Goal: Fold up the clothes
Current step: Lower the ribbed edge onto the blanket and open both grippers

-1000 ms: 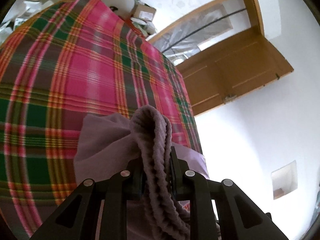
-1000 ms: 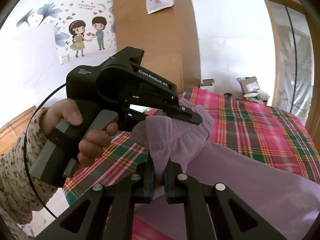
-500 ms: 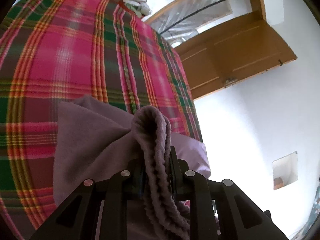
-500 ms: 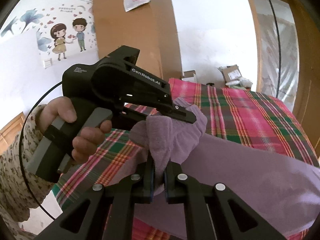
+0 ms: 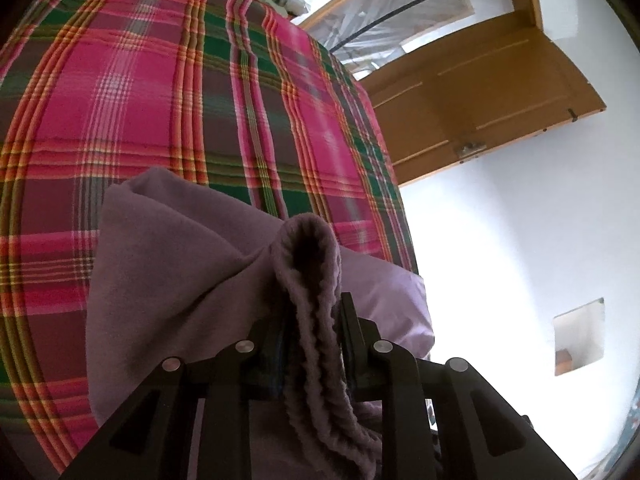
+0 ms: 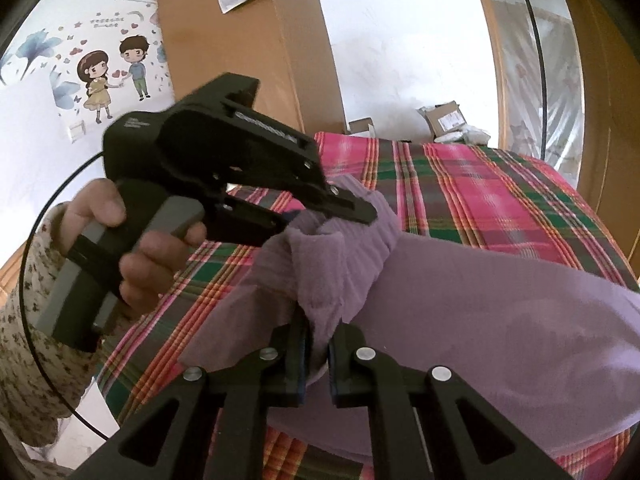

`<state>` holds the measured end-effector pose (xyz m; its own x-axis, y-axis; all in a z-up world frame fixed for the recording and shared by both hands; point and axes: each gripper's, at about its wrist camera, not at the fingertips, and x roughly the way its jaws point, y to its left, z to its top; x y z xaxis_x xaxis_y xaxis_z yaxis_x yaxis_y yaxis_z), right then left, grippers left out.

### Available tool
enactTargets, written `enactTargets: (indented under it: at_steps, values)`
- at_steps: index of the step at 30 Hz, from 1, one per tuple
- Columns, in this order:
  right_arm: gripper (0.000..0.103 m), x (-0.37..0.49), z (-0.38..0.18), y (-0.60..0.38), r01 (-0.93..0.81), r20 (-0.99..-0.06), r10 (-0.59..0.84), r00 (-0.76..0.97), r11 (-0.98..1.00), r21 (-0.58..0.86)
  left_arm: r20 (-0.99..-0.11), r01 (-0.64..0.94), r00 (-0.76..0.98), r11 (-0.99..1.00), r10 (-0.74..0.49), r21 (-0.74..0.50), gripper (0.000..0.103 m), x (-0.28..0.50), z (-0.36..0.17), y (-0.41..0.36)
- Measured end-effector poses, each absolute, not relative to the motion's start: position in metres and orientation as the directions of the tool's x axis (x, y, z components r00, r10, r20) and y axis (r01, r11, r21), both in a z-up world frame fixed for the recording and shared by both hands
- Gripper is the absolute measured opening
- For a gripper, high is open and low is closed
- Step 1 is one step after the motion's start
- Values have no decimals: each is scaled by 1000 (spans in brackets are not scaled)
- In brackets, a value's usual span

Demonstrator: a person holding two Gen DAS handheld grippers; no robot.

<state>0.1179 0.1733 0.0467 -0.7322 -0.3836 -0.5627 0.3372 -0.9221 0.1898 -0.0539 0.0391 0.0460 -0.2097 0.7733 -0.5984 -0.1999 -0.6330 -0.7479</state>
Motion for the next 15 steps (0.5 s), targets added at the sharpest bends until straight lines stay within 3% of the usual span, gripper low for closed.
enactTargets:
  at_steps: [7, 10, 15]
  values:
    - [8, 117, 36, 188, 301, -582, -393, -712, -919, 253, -567, -187, -271, -621, 778, -761, 27, -48, 51, 16]
    - [13, 117, 31, 194, 287, -594, -396, -700, -918, 274, -570, -172, -298, -631, 765, -757, 27, -42, 49, 5]
    - [36, 117, 24, 209, 239, -609, -393, -689, -917, 320, -585, -158, -376, -672, 719, -724, 27, -27, 46, -16]
